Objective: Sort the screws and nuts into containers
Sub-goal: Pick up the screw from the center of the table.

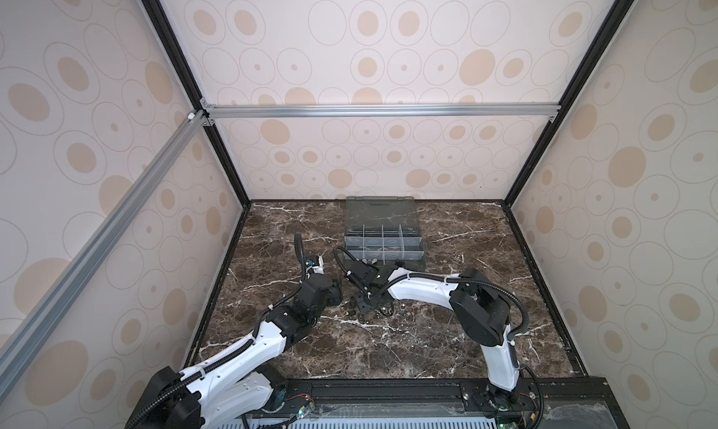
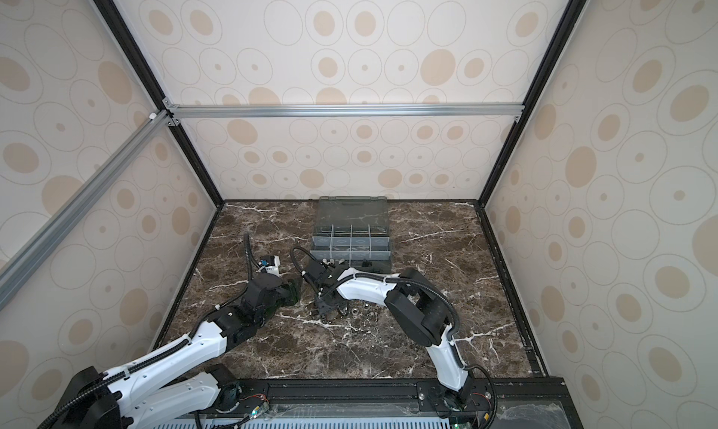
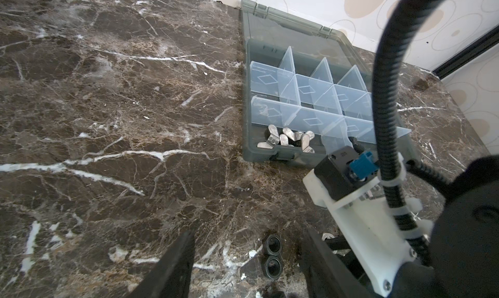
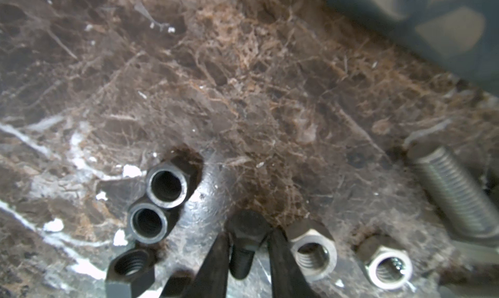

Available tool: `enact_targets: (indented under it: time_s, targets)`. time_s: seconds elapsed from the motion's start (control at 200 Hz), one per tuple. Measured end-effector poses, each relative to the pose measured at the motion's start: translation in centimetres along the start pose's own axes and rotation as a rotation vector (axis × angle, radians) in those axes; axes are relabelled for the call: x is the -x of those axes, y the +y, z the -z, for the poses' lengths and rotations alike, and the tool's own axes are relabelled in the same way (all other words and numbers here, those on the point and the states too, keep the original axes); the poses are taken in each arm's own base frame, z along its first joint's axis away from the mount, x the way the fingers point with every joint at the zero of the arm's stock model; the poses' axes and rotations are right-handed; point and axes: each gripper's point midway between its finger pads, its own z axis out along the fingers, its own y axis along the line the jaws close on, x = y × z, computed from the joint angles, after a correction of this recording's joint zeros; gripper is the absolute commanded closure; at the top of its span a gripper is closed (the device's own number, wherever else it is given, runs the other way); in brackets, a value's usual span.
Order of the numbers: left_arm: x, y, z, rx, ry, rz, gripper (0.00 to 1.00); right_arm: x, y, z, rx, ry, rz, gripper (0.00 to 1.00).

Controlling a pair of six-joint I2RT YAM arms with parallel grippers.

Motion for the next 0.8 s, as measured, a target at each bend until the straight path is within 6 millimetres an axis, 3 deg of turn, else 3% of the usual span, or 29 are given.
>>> enact_targets:
  time_s: [0.285, 0.595, 0.7, 0.8]
  targets:
    - [0.3, -0.1, 0.2, -0.006, -0.010, 0.005, 0.36, 0.0, -0.3, -0.1, -0.008, -0.017, -0.006, 0.87]
    - [0.4, -0.1, 0.3, -0.007, -0.012, 0.006, 0.36, -0.1, -0.6, 0.3, 0.003, -0.026, 0.005, 0.89]
    - [0.4, -0.1, 0.3, -0.007, -0.013, 0.007, 0.36, 0.4, -1.5, 1.5, -0.005, -0.031, 0.031, 0.89]
    - [0.4, -0.1, 0.3, -0.008, -0.015, 0.008, 0.36, 2.7, -3.4, 3.7, -0.022, -0.078, 0.045, 0.89]
